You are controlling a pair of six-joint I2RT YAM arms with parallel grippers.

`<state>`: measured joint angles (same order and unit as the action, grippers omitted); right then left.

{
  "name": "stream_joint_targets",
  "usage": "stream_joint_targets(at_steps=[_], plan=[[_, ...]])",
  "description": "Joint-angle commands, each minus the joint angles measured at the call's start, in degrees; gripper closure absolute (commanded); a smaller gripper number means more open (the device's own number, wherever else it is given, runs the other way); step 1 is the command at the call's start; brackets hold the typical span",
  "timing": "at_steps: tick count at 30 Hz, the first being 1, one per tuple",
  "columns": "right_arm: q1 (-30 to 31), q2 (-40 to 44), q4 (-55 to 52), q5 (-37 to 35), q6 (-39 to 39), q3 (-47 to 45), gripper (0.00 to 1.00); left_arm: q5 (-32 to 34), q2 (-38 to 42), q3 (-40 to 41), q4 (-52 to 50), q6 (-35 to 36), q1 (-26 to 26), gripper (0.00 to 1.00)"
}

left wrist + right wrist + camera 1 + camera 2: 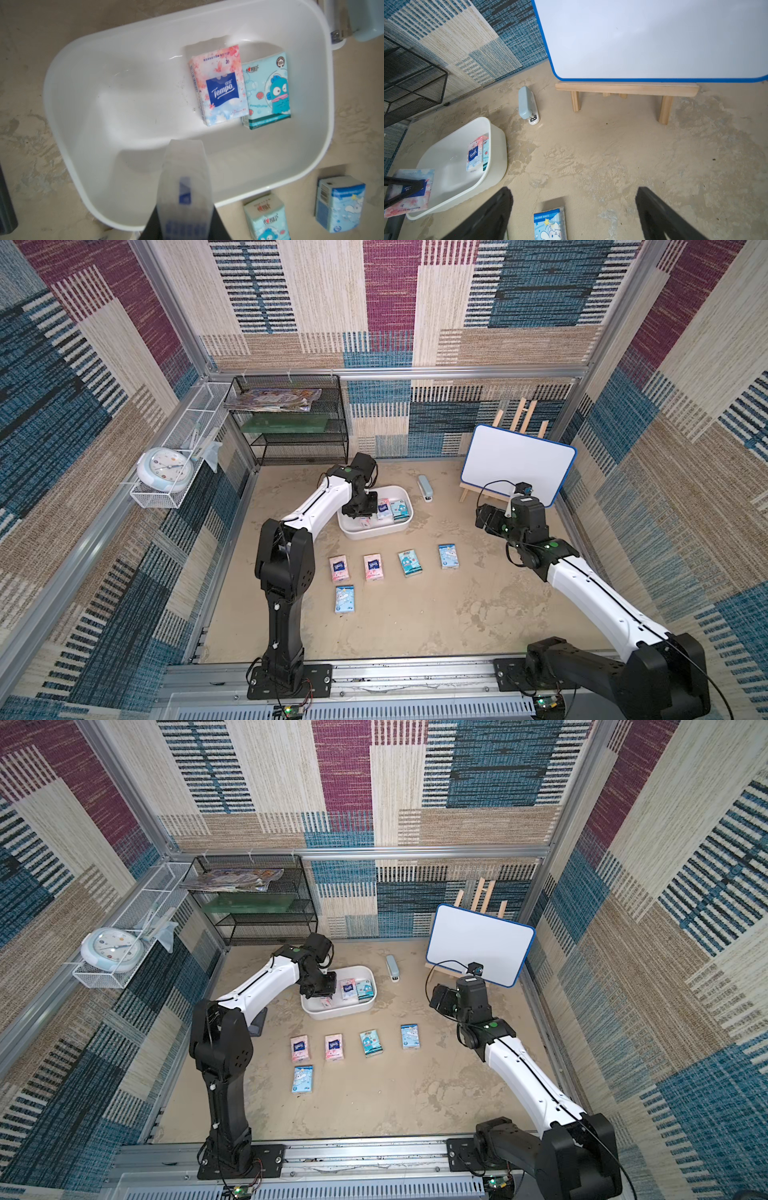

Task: Take the pocket tissues out of the storage box
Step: Pick up the pocket tissues from the storage box, then place the pocket tissues at the center of the board.

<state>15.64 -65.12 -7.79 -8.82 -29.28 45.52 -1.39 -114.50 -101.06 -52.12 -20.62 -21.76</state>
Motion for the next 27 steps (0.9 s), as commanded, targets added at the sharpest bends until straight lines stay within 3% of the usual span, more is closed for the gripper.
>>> stream_joint_targets(at_steps=[1,16,27], plan=[[-0.13,0.97,1.48,2.33,1.39,0.48,0.02,-2.04,4.88,4.13,0.77,-1.83,-0.29,0.78],[0.00,8.07,1.87,9.30,2.60,-4.55,0.02,-17.86,32.48,37.41,12.97,-10.45,-2.35,0.81],[0.01,9.84,4.23,16.58,0.85,-7.70,0.04,-21.40,40.79,51.90,17.77,-16.20,-7.80,0.82]])
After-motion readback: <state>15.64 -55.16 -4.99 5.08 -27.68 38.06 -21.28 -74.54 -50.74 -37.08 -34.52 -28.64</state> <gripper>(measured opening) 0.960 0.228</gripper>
